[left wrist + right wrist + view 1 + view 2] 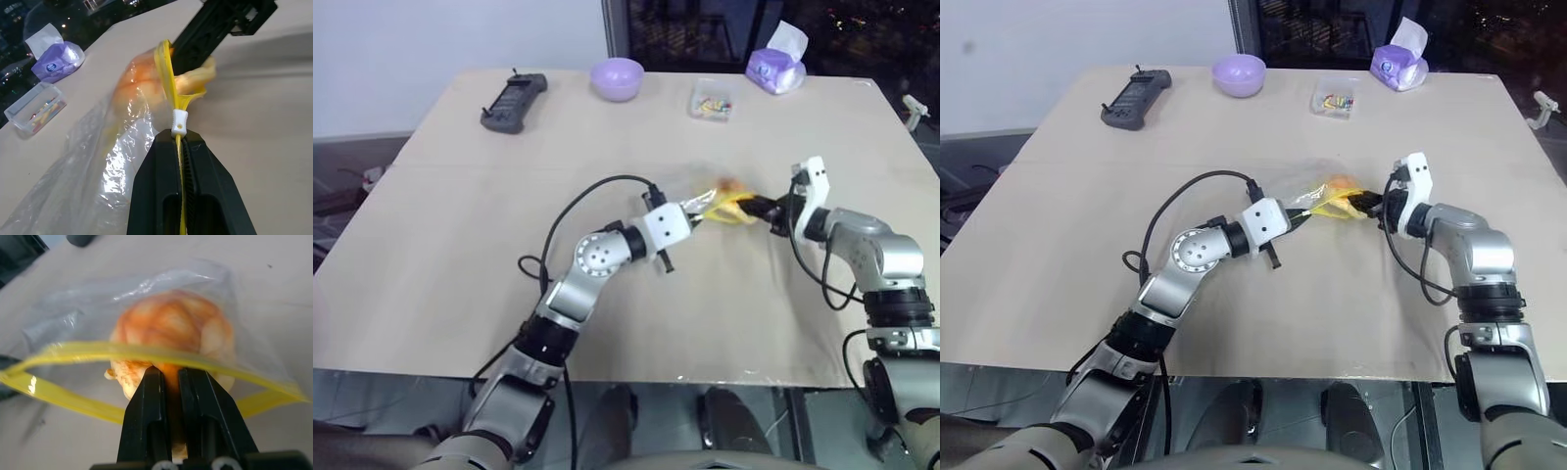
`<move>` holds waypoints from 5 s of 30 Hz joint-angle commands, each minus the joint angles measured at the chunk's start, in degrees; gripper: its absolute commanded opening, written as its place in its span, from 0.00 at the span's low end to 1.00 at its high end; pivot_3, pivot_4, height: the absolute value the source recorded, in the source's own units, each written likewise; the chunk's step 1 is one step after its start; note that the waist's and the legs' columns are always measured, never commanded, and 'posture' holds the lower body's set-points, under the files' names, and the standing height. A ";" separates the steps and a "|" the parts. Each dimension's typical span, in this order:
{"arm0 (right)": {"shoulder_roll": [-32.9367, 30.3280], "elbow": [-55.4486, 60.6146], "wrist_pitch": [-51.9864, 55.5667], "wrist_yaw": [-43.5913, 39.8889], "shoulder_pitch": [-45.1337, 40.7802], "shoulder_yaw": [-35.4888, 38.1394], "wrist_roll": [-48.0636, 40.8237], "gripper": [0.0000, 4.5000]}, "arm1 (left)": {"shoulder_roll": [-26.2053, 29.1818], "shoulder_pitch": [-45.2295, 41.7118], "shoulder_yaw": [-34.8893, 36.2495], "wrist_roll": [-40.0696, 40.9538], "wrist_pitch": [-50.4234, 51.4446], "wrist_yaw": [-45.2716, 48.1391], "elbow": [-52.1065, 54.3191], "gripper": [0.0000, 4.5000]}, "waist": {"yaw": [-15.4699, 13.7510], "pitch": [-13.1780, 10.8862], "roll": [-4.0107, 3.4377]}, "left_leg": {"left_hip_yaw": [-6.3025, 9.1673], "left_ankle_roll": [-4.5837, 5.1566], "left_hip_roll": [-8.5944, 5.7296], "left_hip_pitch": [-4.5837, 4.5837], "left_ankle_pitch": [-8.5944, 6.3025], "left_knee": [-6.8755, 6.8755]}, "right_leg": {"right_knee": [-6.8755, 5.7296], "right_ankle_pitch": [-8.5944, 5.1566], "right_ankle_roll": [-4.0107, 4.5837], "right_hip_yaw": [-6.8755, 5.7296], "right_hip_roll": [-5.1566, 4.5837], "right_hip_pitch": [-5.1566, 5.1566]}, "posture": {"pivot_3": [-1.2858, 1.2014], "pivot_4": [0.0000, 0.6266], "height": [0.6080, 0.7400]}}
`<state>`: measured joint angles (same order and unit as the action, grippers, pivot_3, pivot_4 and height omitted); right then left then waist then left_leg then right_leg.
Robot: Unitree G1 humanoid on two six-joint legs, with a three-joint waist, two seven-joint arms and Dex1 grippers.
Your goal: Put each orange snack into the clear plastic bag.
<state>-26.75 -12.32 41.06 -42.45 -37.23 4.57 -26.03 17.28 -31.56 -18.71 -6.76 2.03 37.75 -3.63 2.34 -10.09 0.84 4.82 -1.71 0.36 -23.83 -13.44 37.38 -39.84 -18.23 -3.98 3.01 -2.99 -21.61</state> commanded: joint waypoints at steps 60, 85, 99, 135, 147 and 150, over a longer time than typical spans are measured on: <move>-5.65 -11.95 -44.33 4.61 2.24 -9.77 28.59 0.01 | -3.00 -3.25 2.39 0.42 1.42 -2.05 -2.55 0.00 | 0.06 -0.02 -0.02 | -0.03 -0.23 0.01 0.02 0.13 0.00 | 0.02 0.00 0.00 0.02 0.01 0.01 | 0.52 0.24 1.00; -15.05 1.86 -35.91 1.43 -0.07 -1.35 20.81 0.01 | -4.77 -12.98 11.59 5.25 -1.52 -11.13 -10.75 0.00 | -0.01 -0.04 -0.02 | -0.04 -0.23 -0.01 -0.02 0.13 -0.03 | 0.06 0.00 0.00 0.01 -0.02 0.00 | 0.52 0.24 1.00; -27.39 24.28 -24.99 -15.05 3.73 -10.45 23.72 0.35 | -0.65 -8.56 4.89 2.60 -4.92 -2.08 -6.54 0.00 | 0.41 -0.07 -0.09 | -0.04 -0.03 0.04 0.05 0.01 0.01 | 0.00 0.00 0.00 0.03 0.05 0.00 | 0.52 0.24 1.00; -8.07 14.82 -40.18 -11.26 -11.88 -23.74 38.65 0.08 | 6.52 -13.34 -0.07 -10.46 -18.47 -1.23 -9.35 0.00 | 0.06 -0.09 -0.07 | 0.04 -0.23 -0.01 -0.04 0.13 0.01 | 0.02 0.00 0.00 -0.05 0.01 -0.05 | 0.52 0.24 1.00; -8.50 13.76 -40.59 -11.16 -11.42 -23.19 39.96 0.01 | 6.30 -13.24 0.27 -10.14 -18.26 -1.24 -9.26 0.00 | 0.06 -0.09 -0.08 | 0.04 -0.23 -0.01 -0.04 0.13 0.01 | 0.02 0.00 0.00 -0.05 0.01 -0.05 | 0.52 0.24 1.00; -8.98 13.14 -40.77 -11.18 -11.34 -22.97 40.35 0.01 | 6.61 -13.26 0.38 -10.45 -18.62 -1.55 -9.57 0.00 | 0.05 -0.09 -0.08 | 0.04 -0.23 -0.01 -0.04 0.13 0.01 | 0.02 0.00 0.00 -0.05 0.01 -0.05 | 0.52 0.24 1.00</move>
<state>-35.08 0.82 0.71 -54.26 -48.27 -19.88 14.02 24.18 -44.56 -18.52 -17.49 -15.30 36.45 -14.82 2.39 -10.19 0.76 4.85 -1.93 0.35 -23.87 -13.31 37.39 -39.82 -18.23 -3.99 2.96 -2.98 -21.65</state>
